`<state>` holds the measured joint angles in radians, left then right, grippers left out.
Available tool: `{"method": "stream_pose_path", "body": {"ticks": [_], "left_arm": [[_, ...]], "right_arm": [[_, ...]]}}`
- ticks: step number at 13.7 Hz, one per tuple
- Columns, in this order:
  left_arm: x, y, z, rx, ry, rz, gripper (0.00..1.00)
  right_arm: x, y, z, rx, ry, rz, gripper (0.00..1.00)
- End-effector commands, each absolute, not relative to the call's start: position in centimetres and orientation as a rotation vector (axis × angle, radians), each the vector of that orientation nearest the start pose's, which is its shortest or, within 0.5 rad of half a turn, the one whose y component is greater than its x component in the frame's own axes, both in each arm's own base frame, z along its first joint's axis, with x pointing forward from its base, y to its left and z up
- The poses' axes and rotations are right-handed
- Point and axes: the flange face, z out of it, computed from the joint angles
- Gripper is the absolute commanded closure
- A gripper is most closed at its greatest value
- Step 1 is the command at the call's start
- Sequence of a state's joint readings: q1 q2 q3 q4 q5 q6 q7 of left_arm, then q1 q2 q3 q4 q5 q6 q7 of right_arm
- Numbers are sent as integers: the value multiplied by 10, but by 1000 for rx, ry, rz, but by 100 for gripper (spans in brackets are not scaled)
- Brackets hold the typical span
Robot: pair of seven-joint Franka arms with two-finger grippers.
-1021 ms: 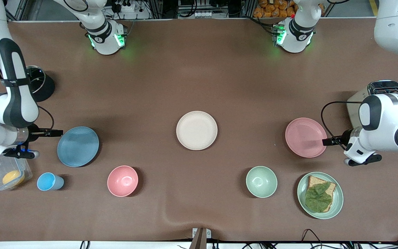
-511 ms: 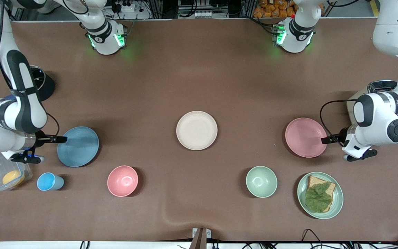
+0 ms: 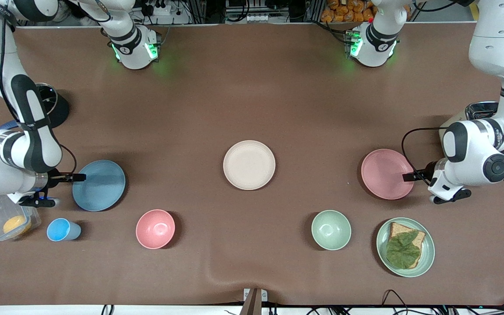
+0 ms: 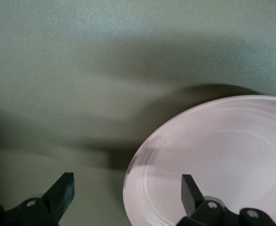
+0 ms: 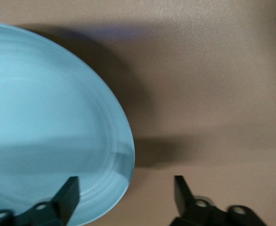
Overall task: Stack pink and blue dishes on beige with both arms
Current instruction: 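Close the right gripper on the blue plate rim while the left grips pink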
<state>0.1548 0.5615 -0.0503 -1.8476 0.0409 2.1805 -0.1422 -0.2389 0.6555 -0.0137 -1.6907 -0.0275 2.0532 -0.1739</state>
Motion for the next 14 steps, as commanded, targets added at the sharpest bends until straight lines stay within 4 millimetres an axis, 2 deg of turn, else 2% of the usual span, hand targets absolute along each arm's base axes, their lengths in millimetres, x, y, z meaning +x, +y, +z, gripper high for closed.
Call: {"method": "stream_pose_path", "body": {"ticks": [1,2,4,7,8,9,14], "left_arm": [[614,70,199,-3090,-346,343,2],[613,70,195,-3090,-346,352,4],[613,70,193,-3090,-346,355,10],[613,70,187,-3089,-346,367,14],[613,70,185,-3090,-346,362,19],[613,70,185,-3090,-346,362,26],[613,71,186,-3090,-348,360,75]], "right_arm": [[626,-158,194,-3006,124,427,82],[624,-157,191,-2987,141,430,91],[624,-154,190,-2986,132,437,99],[627,-145,191,-2992,112,428,100],[628,-145,192,-2994,110,419,100],[629,-145,192,-2995,110,417,100],[628,-152,194,-2989,58,408,100]]}}
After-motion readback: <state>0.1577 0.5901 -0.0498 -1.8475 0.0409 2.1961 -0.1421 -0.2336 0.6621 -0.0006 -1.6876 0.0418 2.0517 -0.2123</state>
